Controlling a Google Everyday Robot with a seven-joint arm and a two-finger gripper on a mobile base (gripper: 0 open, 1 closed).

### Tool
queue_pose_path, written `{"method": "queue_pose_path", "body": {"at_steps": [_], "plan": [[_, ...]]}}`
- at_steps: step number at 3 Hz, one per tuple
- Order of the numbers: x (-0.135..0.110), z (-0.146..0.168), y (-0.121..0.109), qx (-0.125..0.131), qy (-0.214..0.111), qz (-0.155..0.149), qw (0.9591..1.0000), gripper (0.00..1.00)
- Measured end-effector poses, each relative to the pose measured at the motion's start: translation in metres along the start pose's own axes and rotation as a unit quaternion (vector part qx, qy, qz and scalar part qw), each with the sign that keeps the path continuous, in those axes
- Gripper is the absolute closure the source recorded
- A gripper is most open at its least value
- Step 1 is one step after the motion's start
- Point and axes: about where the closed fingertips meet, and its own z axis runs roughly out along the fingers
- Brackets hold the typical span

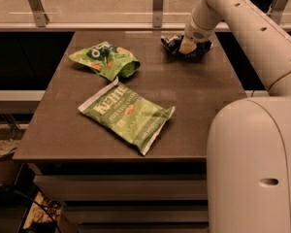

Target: Pick blue chip bag

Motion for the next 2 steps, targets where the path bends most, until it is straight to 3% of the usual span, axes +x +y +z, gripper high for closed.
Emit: {"method": "queue_pose_path", "body": {"at_steps": [1,2], "plan": [[-0.0001,-0.0001,0.0,0.0,0.0,0.0,1.0,1.0],[-0.0001,0.0001,0.0001,0.0,0.0,0.0,1.0,0.82]]}}
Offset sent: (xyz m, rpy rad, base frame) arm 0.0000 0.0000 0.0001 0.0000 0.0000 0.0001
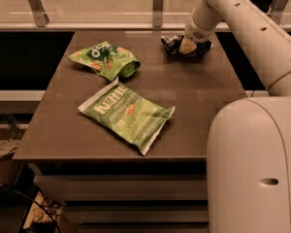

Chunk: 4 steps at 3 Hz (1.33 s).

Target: Pick blue chip bag

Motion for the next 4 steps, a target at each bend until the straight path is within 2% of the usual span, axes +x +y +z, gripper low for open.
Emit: {"method": "queue_pose_path", "body": {"at_steps": [3,4], "plan": [[-0.0003,-0.0005,-0.0002,0.0,0.0,0.0,1.0,0.12],[-0.001,0.0021,0.0006,-0.003,0.001,0.0,1.0,0.0]]}}
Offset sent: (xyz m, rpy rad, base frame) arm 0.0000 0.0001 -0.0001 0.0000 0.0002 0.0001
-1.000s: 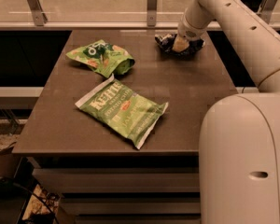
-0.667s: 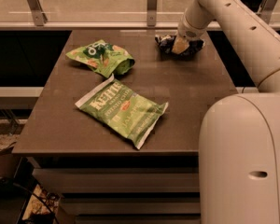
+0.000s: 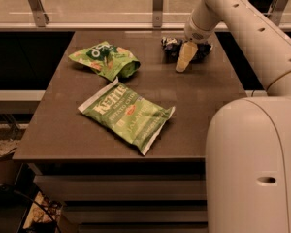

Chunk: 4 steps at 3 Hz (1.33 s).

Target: Pick blue chip bag

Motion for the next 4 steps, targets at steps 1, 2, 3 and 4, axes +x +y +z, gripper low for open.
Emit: {"method": "queue_pose_path", "body": {"at_steps": [1,2,3,4], "plan": [[0.0,0.0,0.0,0.0,0.0,0.0,1.0,0.0],[-0.004,-0.005,0.001,0.001,0.015,-0.005,0.9999,0.0],[-0.009,-0.038,0.001,0.023,0.046,-0.011,0.9986,0.0],[-0.009,-0.04,0.001,0.024,0.048,-0.011,0.9985,0.0]]}}
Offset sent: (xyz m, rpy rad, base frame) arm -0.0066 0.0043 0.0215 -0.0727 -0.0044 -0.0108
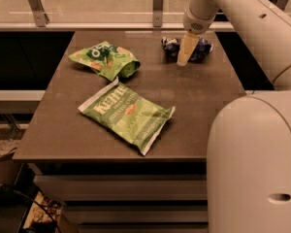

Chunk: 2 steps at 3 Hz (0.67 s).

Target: Pick blue chip bag

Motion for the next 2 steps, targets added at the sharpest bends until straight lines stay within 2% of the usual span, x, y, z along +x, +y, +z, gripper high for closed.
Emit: {"method": "queue_pose_path", "body": {"at_steps": [1,2], "plan": [[-0.0003,0.0038,0.0014,-0.003,0.001,-0.001,1.0,0.18],[-0.0006,0.0074,0.0027,-0.005,0.001,-0.001,1.0,0.41]]}}
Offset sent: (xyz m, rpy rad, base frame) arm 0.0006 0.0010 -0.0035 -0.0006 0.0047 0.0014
